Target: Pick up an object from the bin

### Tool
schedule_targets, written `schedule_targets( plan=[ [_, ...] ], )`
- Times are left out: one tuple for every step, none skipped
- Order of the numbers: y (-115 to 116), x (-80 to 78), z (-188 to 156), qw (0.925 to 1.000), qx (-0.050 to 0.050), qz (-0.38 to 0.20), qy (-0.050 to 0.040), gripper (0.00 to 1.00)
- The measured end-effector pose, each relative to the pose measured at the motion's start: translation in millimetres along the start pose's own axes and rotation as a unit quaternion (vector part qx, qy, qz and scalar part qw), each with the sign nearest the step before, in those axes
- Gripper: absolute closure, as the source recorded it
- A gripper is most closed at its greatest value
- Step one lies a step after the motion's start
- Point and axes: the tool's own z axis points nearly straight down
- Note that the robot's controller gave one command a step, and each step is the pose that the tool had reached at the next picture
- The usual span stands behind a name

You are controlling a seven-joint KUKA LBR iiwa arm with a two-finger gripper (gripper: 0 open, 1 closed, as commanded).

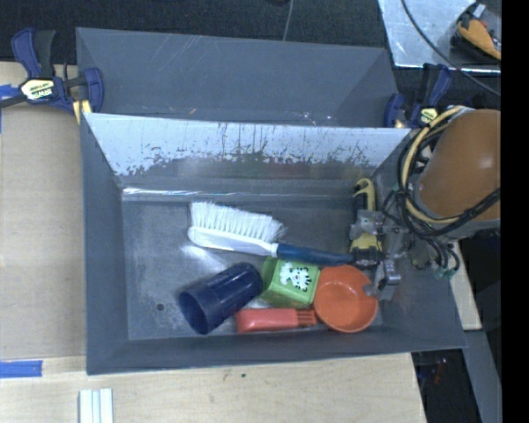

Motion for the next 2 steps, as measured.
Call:
schedule_targets(
  plan=[
    [0.0,0.0,0.0,1.0000,0.000,0.000,0.0000,1.00],
    [0.2,-0.1,-0.2,1.0000,0.000,0.000,-0.0001,1.00]
  ],
)
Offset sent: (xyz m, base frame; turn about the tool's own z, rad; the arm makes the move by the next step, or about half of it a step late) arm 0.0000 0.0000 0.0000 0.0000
